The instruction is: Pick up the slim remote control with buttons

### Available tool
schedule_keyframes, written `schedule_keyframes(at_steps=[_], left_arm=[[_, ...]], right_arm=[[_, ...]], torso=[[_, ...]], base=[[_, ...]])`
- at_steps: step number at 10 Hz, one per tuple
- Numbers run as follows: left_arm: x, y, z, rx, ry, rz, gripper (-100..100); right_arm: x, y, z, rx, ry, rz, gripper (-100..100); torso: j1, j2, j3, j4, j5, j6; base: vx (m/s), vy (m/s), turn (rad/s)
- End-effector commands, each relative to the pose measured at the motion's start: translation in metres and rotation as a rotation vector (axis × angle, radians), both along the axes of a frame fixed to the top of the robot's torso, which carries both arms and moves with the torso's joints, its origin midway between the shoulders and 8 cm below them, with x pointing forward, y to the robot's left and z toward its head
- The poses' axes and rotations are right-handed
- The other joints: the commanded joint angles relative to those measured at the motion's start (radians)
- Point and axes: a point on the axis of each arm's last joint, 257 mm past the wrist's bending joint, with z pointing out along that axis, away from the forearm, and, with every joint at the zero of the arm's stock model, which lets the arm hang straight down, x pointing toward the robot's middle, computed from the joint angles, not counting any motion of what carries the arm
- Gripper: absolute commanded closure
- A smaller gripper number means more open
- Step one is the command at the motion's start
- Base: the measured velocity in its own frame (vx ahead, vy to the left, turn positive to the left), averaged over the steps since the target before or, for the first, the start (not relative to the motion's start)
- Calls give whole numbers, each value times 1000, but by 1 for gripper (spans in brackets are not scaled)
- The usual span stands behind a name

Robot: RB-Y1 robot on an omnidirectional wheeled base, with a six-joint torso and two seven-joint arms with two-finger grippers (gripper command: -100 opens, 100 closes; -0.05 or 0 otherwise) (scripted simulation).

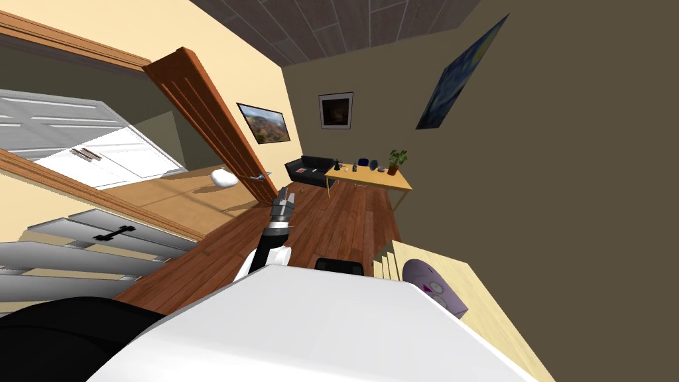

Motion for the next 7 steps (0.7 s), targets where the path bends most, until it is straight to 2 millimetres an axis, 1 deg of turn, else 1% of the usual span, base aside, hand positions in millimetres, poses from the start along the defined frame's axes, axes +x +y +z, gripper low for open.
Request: schedule_keyframes(at_steps=[1,4,5,6,7], left_arm=[[0,0,0,0,0,0,0],[0,0,0,0,0,0,0],[0,0,0,0,0,0,0],[0,0,0,0,0,0,0],[0,0,0,0,0,0,0]], right_arm=[[0,0,0,0,0,0,100],[1,0,0,0,-3,0,100],[1,0,0,0,-3,0,0],[2,1,5,0,-4,21,100],[2,2,10,2,-3,40,100]], torso=[[0,0,0,0,0,0],[0,0,-1,-1,0,1],[0,-1,-1,-1,0,1],[0,-1,-1,-1,0,1],[-2,0,-1,-1,0,3]], base=[[0,0,0],[0,0,0],[0,0,0],[8,-38,-222],[36,-57,-274]])
